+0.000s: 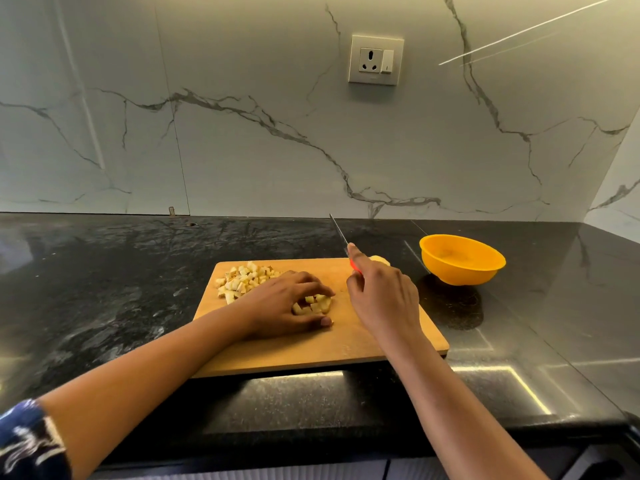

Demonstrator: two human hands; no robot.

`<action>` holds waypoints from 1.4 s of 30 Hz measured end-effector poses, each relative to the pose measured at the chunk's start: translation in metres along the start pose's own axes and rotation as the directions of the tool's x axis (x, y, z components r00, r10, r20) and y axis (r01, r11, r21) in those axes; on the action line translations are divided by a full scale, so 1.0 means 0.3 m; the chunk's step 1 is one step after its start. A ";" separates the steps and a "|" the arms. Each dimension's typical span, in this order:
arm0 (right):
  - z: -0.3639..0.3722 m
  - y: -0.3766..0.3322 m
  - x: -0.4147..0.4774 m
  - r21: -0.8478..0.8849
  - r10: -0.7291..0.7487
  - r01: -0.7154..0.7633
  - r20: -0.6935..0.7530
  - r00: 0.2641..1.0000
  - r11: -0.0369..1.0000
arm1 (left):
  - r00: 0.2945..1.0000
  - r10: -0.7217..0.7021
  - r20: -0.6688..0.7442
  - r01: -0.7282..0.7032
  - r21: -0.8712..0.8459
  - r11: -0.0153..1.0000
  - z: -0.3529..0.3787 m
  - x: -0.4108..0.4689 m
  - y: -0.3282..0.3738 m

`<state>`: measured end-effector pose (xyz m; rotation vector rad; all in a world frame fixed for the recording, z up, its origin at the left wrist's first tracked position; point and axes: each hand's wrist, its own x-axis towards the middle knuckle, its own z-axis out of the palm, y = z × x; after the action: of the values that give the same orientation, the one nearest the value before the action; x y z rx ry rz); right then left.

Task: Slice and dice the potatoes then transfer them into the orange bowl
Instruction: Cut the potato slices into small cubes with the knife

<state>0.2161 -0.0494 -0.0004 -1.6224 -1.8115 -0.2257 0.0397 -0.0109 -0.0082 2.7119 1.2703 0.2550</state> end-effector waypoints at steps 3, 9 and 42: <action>0.001 0.011 -0.006 0.002 0.003 -0.003 0.037 0.999 1.000 | 0.997 0.048 -0.062 -0.050 -0.020 0.999 -0.005 0.032 0.001; 0.014 0.013 -0.014 0.023 0.002 -0.003 0.062 0.998 1.000 | 0.979 0.072 -0.189 -0.094 -0.110 0.989 -0.019 0.034 -0.029; 0.011 0.015 -0.029 0.058 0.036 -0.042 0.104 0.994 0.997 | 0.883 -0.171 -0.437 0.000 -0.365 0.931 -0.126 -0.044 -0.174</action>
<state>0.2188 -0.0537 -0.0094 -1.6517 -1.8432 -0.0703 -0.0157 0.0140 0.0173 2.3440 1.2880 1.0683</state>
